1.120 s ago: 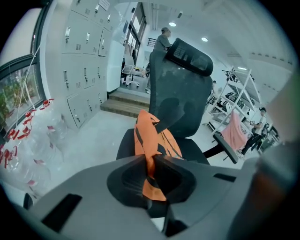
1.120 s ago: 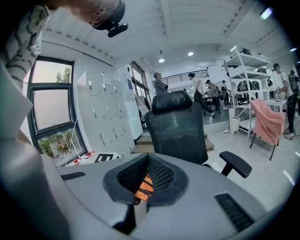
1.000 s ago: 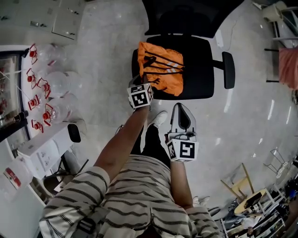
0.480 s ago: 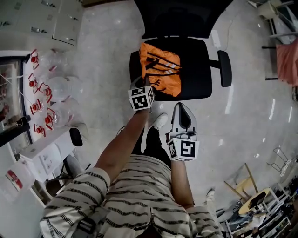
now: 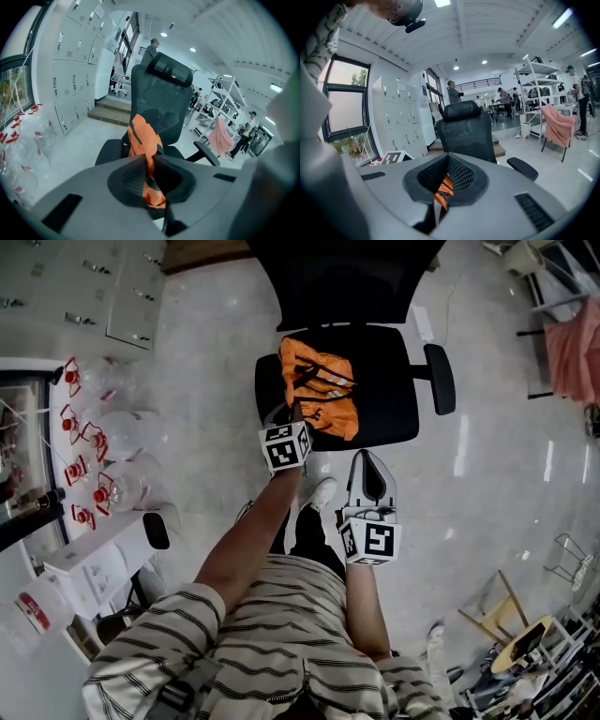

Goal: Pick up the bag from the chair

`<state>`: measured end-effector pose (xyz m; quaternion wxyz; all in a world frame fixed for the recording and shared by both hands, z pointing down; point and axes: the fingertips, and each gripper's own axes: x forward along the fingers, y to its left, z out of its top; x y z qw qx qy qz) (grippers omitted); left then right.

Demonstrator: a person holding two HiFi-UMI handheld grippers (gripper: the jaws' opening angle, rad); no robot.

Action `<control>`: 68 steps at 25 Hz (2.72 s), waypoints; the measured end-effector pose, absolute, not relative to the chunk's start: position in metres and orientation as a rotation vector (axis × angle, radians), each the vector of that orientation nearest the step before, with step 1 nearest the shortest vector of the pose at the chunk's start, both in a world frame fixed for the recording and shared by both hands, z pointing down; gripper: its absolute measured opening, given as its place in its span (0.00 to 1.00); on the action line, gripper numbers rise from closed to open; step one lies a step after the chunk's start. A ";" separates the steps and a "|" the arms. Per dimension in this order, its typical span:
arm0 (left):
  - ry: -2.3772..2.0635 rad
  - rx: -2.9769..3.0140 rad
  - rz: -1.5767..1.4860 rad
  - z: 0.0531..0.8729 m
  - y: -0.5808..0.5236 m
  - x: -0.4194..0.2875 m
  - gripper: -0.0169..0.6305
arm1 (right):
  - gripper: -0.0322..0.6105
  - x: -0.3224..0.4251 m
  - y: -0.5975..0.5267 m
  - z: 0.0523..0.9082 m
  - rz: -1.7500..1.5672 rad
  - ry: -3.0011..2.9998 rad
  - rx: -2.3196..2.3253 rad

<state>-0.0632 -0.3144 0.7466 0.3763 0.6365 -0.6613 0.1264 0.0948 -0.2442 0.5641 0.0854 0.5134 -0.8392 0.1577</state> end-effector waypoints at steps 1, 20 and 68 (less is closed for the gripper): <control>-1.692 1.634 0.323 0.744 -0.315 -0.062 0.09 | 0.06 0.096 -0.244 0.563 0.469 -2.501 1.535; -1.671 1.782 0.321 0.697 -0.318 -0.034 0.08 | 0.06 0.113 -0.238 0.546 0.436 -2.493 1.574; -1.570 2.151 0.234 0.550 -0.279 -0.015 0.08 | 0.06 0.129 -0.240 0.475 0.309 -2.513 1.640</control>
